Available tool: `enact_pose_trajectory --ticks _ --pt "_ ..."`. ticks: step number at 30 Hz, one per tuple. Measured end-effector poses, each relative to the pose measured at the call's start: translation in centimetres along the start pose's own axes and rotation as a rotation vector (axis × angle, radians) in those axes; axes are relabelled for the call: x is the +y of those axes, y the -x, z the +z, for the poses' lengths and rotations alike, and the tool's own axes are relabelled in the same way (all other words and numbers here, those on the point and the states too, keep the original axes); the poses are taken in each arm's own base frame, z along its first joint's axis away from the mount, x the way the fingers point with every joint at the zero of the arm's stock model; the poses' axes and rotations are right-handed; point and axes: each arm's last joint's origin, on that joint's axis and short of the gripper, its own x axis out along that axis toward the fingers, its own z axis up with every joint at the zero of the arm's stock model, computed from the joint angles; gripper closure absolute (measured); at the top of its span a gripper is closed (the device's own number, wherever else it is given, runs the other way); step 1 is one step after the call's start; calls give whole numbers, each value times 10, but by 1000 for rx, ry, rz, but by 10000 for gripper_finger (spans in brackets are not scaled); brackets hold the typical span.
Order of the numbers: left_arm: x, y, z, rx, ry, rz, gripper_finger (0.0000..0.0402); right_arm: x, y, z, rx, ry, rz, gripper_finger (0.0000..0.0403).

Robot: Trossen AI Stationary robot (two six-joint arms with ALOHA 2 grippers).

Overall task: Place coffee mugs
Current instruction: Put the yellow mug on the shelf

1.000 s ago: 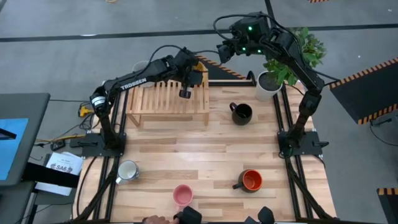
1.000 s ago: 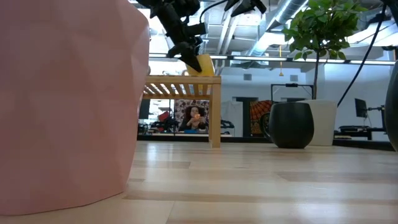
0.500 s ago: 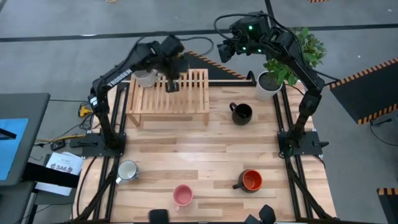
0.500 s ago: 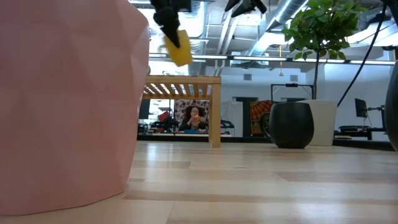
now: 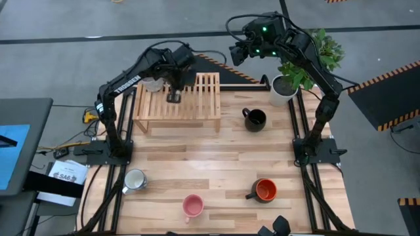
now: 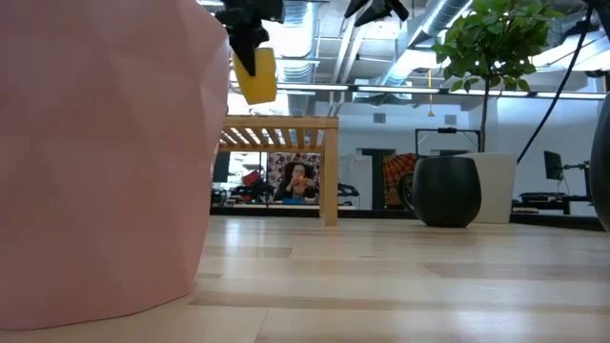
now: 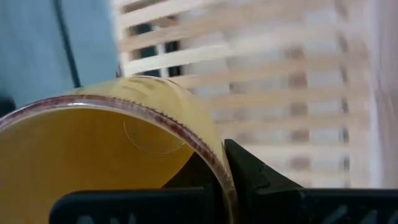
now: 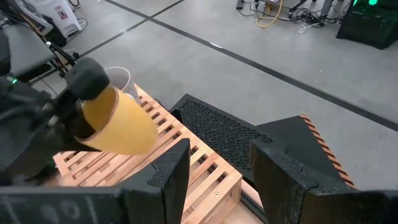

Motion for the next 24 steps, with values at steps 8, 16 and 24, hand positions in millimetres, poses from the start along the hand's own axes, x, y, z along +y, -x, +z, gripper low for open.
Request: enact_pose_trajectory --ticks 8,16,24 --pt "-10 -3 -5 90 -481 -79 398 1 0 0 0 1 2 211" --pt "1 -21 -15 107 -462 -137 399 5 1 -1 3 7 15 211" --pt "6 -29 -24 98 -435 -185 401 5 0 -1 3 7 15 211"
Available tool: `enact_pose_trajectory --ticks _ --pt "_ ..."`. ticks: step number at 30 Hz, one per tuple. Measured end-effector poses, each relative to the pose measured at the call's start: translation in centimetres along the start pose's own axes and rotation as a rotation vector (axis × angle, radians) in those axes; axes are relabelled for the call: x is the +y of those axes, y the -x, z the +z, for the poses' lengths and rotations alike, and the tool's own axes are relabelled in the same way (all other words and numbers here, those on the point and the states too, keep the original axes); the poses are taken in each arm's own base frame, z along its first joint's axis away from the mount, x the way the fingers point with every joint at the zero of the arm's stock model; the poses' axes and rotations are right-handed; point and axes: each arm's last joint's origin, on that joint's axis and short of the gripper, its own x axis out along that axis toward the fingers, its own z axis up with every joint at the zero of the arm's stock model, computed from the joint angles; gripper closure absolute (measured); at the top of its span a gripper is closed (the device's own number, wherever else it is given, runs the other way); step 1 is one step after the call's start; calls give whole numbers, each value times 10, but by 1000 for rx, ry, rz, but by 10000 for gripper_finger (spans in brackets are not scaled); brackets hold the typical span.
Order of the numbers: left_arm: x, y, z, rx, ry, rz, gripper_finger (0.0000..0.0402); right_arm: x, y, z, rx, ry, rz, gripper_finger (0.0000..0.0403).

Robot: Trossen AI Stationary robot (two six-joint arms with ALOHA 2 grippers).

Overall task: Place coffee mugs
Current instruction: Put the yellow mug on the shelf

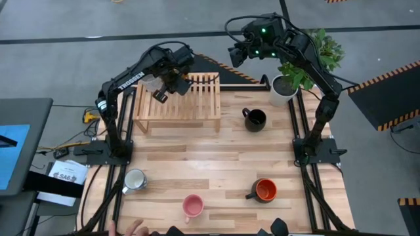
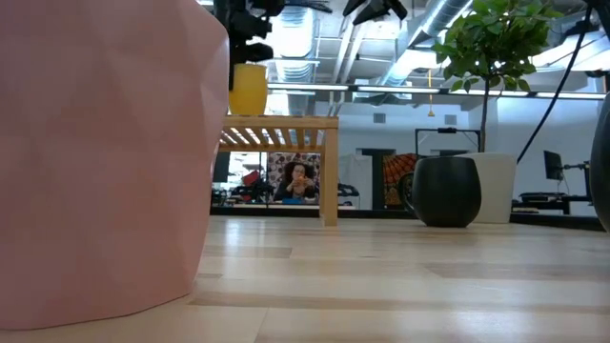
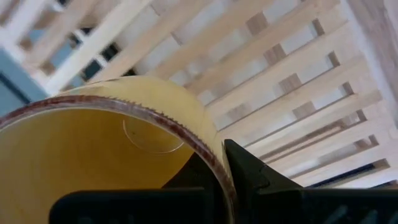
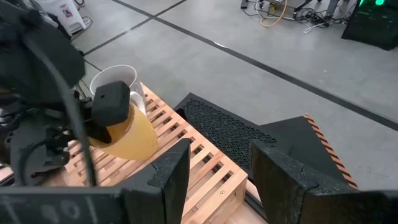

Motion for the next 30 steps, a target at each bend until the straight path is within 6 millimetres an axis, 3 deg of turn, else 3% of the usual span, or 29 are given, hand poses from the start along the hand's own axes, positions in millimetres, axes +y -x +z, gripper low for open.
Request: enact_pose_trajectory --ticks 8,20,30 --pt "-2 -18 -3 56 -51 -58 401 0 0 0 0 1 0 211" --pt "-2 -19 -4 65 7 -55 368 0 0 0 1 2 1 211" --pt "3 -19 -2 39 164 1 365 0 0 0 1 2 2 211"
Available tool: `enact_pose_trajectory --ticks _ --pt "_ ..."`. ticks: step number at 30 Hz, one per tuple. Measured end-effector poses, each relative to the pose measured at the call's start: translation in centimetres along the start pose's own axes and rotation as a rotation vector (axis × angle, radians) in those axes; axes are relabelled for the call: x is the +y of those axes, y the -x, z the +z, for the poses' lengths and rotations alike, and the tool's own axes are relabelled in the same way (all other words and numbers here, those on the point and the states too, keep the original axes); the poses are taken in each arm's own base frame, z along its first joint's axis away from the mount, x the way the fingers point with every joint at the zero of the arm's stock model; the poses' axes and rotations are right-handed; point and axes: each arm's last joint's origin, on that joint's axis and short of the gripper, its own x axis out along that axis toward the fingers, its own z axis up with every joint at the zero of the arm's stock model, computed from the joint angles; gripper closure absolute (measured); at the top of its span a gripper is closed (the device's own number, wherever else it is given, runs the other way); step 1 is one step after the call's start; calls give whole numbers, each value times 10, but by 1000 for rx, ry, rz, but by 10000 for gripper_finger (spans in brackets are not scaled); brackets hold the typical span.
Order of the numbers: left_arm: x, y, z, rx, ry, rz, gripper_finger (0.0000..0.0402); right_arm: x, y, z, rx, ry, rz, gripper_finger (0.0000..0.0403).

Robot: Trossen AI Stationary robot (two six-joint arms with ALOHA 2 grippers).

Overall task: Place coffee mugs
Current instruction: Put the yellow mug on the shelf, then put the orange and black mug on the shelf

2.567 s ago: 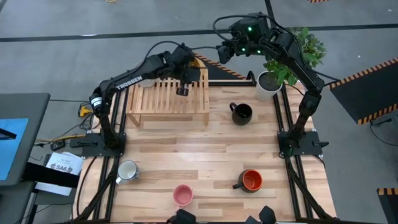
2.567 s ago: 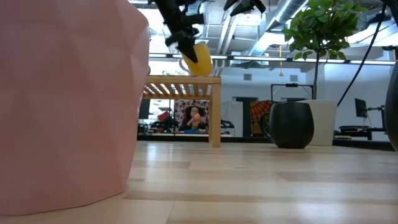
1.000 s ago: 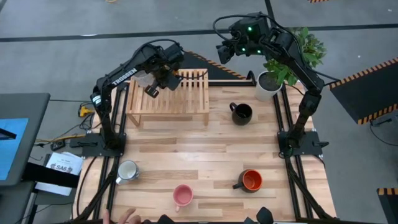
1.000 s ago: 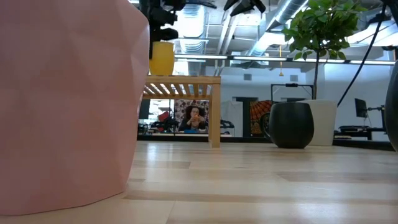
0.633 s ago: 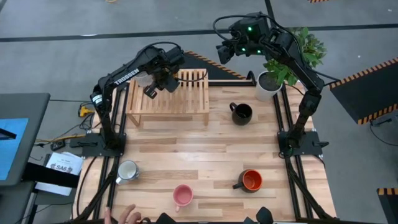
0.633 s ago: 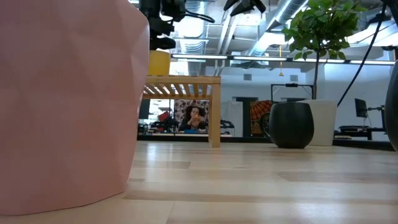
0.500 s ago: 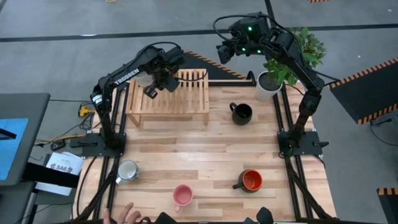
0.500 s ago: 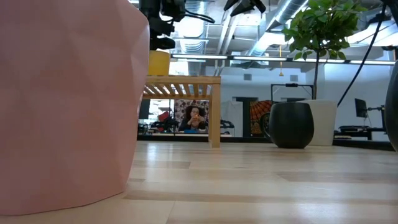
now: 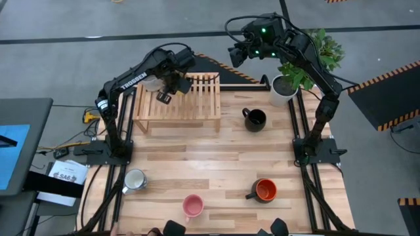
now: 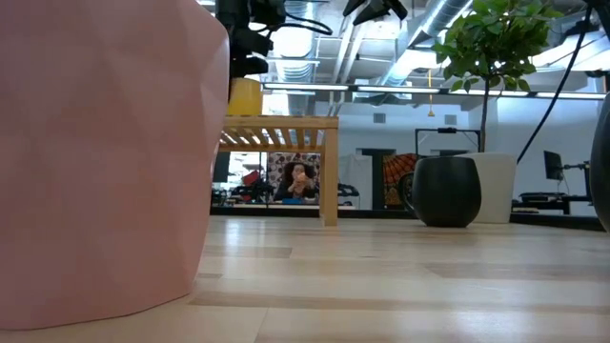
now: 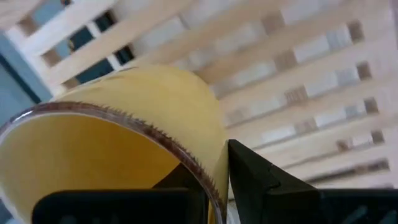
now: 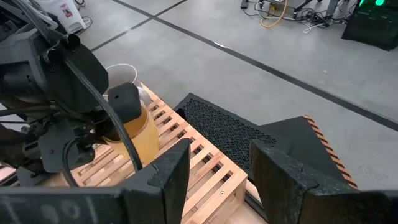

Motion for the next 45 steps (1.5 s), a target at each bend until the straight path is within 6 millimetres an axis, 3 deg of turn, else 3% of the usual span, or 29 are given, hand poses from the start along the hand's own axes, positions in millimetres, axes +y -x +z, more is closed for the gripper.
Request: enact_pose_trajectory --ticks 14,30,39,45 --pt "2 1 1 25 96 39 358 0 0 0 -1 13 0 211" --pt "4 15 -1 30 188 100 245 0 0 0 -1 24 0 211" --pt "-3 22 5 73 172 150 243 0 0 0 -1 24 0 211" --pt "-3 38 6 52 178 203 244 0 0 0 -1 24 0 211"
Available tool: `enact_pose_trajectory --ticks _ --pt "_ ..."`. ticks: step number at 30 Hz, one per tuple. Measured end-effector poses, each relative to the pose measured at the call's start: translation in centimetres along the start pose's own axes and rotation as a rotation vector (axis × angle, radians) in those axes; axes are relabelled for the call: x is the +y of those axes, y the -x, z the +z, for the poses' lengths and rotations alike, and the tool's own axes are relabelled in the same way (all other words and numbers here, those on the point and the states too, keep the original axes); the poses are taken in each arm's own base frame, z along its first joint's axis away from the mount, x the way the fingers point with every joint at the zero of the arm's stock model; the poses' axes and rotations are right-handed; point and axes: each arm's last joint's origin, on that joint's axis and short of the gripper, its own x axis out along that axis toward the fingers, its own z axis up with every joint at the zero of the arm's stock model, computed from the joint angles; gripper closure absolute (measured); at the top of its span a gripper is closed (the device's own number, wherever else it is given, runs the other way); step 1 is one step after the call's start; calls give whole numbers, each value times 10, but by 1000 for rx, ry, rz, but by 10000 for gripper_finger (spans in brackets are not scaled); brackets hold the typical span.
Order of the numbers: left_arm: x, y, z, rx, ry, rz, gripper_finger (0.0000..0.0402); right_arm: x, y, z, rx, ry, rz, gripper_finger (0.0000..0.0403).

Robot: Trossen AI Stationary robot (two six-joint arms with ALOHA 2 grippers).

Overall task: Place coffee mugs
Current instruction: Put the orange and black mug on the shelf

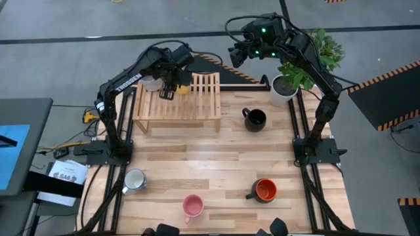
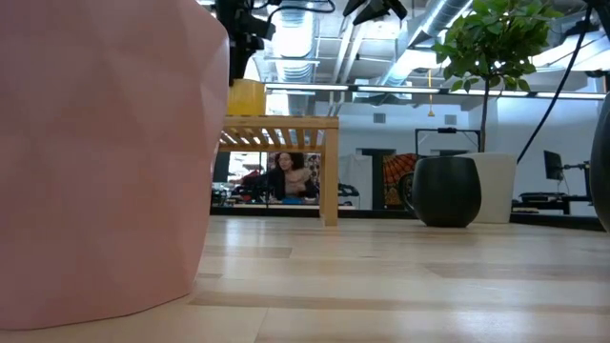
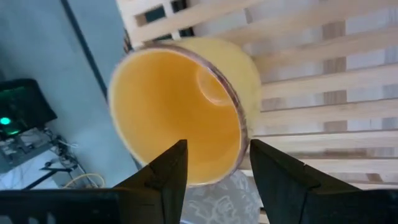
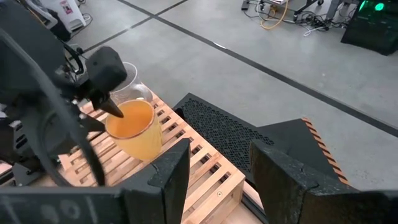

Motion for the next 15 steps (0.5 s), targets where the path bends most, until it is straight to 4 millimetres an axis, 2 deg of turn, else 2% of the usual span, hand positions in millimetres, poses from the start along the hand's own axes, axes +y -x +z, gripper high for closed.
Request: enact_pose_trajectory --ticks 9,15 --pt "7 45 -5 -71 115 139 244 0 0 0 -5 -1 1 211" --pt "0 75 -6 -97 316 318 244 0 0 1 -9 1 2 211"
